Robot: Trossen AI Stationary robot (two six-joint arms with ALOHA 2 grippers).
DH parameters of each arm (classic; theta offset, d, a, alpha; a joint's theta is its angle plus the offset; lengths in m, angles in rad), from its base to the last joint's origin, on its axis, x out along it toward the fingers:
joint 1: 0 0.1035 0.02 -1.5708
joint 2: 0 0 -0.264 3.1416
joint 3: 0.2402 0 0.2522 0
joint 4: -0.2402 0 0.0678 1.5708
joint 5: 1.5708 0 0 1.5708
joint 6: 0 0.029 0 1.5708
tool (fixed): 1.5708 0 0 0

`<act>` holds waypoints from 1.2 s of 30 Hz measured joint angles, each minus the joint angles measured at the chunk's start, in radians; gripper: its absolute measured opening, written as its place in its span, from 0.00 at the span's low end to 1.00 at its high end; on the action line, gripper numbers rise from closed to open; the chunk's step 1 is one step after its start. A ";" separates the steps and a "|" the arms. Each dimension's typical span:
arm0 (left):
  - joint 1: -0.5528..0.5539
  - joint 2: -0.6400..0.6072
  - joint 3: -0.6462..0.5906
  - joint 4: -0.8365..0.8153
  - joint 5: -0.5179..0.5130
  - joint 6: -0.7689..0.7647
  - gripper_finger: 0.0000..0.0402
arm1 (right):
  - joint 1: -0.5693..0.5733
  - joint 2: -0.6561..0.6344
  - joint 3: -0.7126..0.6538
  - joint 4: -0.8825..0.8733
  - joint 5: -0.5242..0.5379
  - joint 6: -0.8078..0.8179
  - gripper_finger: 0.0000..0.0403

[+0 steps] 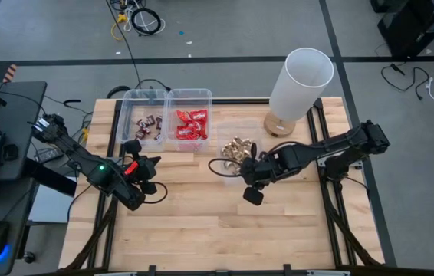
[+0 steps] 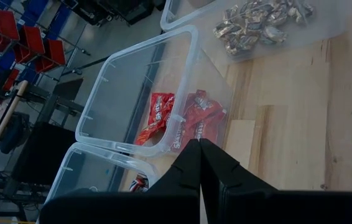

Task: Sort candy
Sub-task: Move the transparent bin to the top center of the table

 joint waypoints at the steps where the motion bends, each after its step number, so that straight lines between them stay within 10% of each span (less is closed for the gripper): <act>1: 0.000 0.000 0.000 0.000 0.000 0.000 0.00 | -0.004 0.000 0.000 0.001 0.000 -0.004 0.00; 36: 0.000 0.000 0.000 0.000 0.000 0.000 0.00 | -0.089 0.000 0.000 0.046 0.000 -0.119 0.00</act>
